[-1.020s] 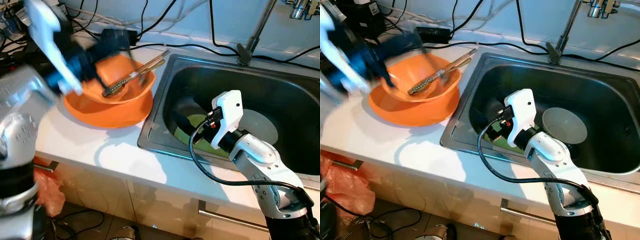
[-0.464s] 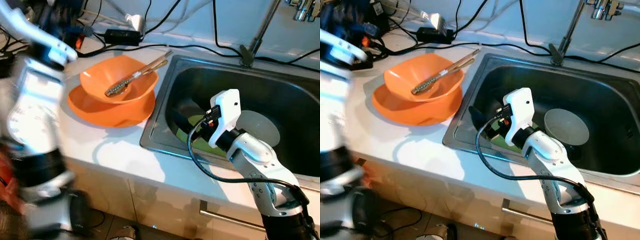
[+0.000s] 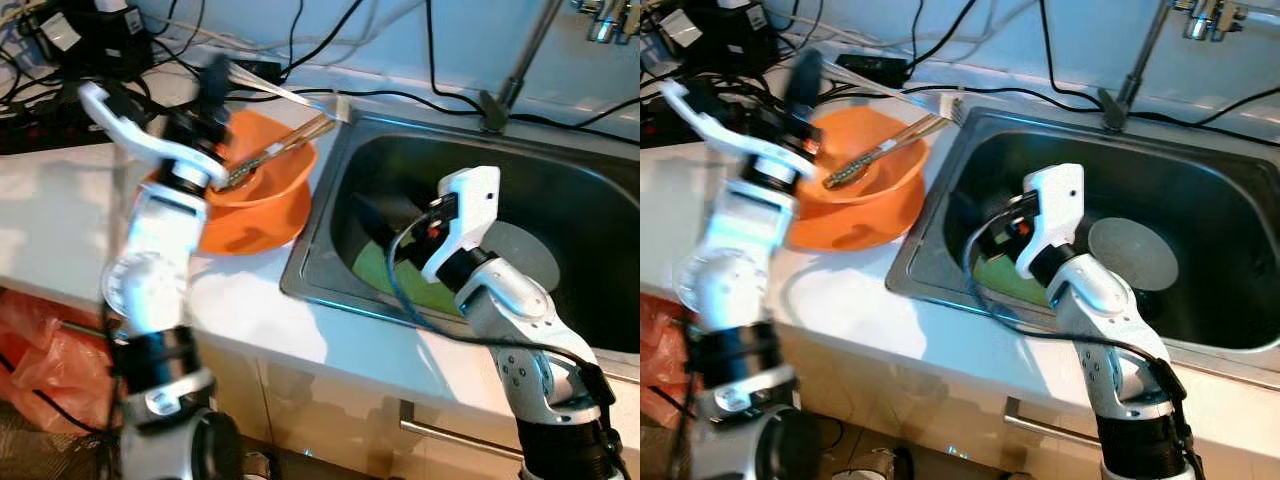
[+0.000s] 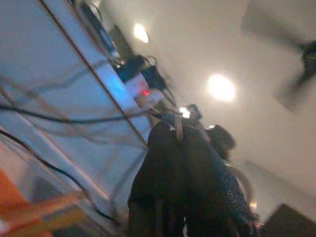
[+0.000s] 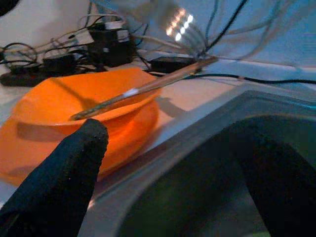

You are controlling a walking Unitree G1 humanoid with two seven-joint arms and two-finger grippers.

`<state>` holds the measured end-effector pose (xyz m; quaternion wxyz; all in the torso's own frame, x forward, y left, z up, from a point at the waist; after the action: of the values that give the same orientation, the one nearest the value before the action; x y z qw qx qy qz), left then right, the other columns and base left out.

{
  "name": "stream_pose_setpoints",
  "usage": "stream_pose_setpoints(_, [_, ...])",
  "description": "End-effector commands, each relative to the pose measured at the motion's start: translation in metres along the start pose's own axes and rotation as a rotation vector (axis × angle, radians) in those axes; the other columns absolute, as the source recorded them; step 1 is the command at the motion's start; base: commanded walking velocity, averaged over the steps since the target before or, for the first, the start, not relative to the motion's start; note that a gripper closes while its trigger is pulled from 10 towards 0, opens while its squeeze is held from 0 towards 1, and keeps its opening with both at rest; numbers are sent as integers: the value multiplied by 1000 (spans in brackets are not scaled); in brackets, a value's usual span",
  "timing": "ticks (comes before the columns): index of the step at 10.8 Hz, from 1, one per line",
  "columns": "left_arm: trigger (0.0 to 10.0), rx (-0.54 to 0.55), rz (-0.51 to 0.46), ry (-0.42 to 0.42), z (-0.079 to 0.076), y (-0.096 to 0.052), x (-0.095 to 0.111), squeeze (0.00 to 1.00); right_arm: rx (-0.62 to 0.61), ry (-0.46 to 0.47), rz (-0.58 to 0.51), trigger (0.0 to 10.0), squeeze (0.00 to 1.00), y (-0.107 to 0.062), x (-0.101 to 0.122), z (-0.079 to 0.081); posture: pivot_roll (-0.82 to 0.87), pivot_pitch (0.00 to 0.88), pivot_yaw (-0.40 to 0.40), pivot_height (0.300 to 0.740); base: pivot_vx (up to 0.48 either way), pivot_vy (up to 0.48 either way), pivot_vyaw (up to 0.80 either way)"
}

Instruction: Kitchen organization

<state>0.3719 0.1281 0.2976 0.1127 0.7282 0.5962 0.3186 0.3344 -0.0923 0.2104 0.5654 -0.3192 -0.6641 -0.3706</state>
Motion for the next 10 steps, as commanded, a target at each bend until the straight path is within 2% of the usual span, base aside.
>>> stream_pose_setpoints(1, [0, -21, 53, -51, -6, 2, -17, 0, -25, 29, -26, 10000, 0, 3, 7, -5, 29, 87, -3, 740, 0, 0, 0])
stream_pose_setpoints(2, [0, 6, 71, -115, 1, -1, -29, 0, -76, 123, -53, 10000, 0, 7, 11, -11, 28, 88, 2, 740, 0, 0, 0])
stream_pose_setpoints(3, [0, 38, 82, -218, 14, -5, -39, 0, -118, 265, -81, 10000, 0, 11, 15, -17, 27, 89, 2, 740, 0, 0, 0])
stream_pose_setpoints(4, [0, 55, 97, -279, 21, -9, -48, 0, -151, 390, -106, 10000, 0, 15, 17, -21, 27, 89, 2, 740, 0, 0, 0])
stream_pose_setpoints(5, [0, 71, 107, -299, 26, -12, -54, 0, -157, 474, -129, 10000, 0, 18, 21, -24, 28, 88, 3, 740, 0, 0, 0])
stream_pose_setpoints(6, [0, 93, 98, -330, 32, -13, -57, 0, -147, 531, -145, 10000, 0, 22, 26, -24, 29, 89, 5, 740, 0, 0, 0])
stream_pose_setpoints(8, [0, 92, 94, -370, 32, -11, -58, 0, -157, 613, -149, 10000, 0, 24, 26, -25, 27, 93, 12, 740, 0, 0, 0])
stream_pose_setpoints(9, [0, 101, 80, -393, 35, -10, -59, 0, -161, 703, -157, 10000, 0, 25, 25, -23, 27, 95, 16, 740, 0, 0, 0])
stream_pose_setpoints(10, [0, 105, 72, -399, 37, -10, -59, 0, -160, 747, -160, 10000, 0, 27, 25, -22, 26, 96, 17, 740, 0, 0, 0])
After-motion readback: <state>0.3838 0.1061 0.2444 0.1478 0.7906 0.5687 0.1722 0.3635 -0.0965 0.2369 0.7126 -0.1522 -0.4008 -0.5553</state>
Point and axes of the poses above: a point about 5 cm out from each wrist's last joint towards the gripper, its own y axis pointing out of the wrist towards the gripper, its own x axis along the axis of the wrist's last joint, z = x × y, the point moved 5 cm from there along y, pointing out of the wrist towards the gripper, and after that the axes turned 10 degrees about -y, right-handed, at the moved point
